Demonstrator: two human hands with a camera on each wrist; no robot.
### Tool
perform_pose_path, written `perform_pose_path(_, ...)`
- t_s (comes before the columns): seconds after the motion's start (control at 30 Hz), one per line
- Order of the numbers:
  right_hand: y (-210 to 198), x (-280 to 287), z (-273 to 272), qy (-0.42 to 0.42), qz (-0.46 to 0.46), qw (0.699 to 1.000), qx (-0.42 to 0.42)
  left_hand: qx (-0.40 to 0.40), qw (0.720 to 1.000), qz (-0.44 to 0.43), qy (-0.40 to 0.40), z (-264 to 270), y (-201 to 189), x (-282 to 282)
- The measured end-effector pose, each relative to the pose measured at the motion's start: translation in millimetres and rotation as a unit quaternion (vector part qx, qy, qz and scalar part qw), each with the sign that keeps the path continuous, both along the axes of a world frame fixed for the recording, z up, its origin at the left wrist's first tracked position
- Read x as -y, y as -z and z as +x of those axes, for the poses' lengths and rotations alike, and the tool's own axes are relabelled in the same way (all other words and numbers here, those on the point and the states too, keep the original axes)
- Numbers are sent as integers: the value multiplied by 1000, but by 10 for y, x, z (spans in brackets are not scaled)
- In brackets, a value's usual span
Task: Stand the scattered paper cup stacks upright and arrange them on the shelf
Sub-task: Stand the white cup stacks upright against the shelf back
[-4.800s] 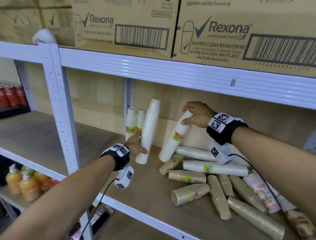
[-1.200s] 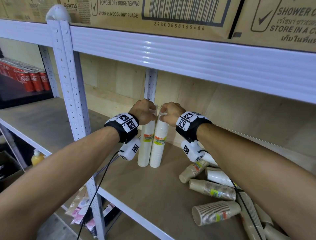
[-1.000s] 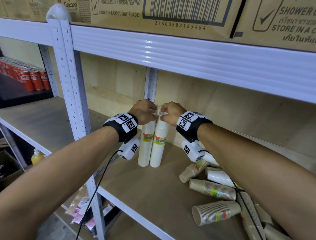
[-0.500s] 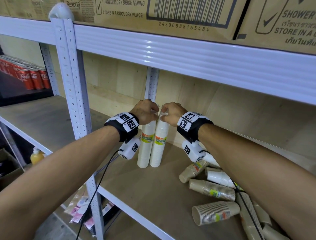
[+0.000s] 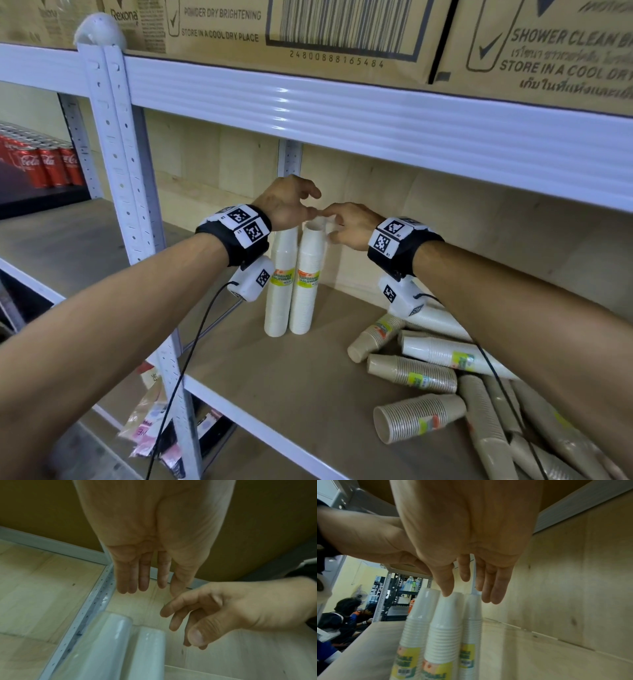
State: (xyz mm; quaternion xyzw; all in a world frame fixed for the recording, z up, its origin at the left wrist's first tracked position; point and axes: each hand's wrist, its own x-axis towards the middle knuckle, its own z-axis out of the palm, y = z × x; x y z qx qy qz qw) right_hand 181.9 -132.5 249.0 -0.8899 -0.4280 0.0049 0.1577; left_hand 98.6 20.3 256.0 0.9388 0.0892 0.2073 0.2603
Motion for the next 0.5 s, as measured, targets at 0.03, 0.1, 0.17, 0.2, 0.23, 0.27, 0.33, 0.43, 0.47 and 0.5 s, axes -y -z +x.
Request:
perform_pose_path(0.03, -32, 83, 30, 9, -6, 1000, 0, 2, 1000, -1, 10, 20, -34, 49)
perform_pose_path(0.1, -77, 265, 102, 33, -15, 999, -1, 11, 999, -6, 30, 76, -87, 178)
perform_pose_path(0.17, -96, 458, 175, 56, -23, 998, 0, 21, 998, -8, 52, 152, -115, 340)
perform_pose_path(0.2, -92, 558, 210, 68, -27, 997, -2, 20, 998, -4, 64, 198, -120, 429)
perform_pose_path(0.23, -84, 660, 242, 79, -32, 996, -6, 16, 997, 3, 76, 249, -120, 523)
perform_pose_path(0.27, -67, 763, 277, 91, -36, 995, -13, 11, 996, 9, 87, 302, -117, 616)
perform_pose_path(0.33, -19, 971, 335, 114, -43, 992, -29, 0, 994, 8, 109, 418, -90, 793)
perform_pose_path(0.43, 84, 1271, 413, 141, -55, 987, -46, -22, 990, 7, 140, 600, 1, 1043)
perform_pose_path(0.47, 130, 1366, 436, 148, -59, 986, -55, -32, 988, 10, 150, 664, 46, 1117)
perform_pose_path(0.5, 178, 1455, 453, 156, -63, 984, -65, -42, 986, 11, 159, 729, 97, 1186)
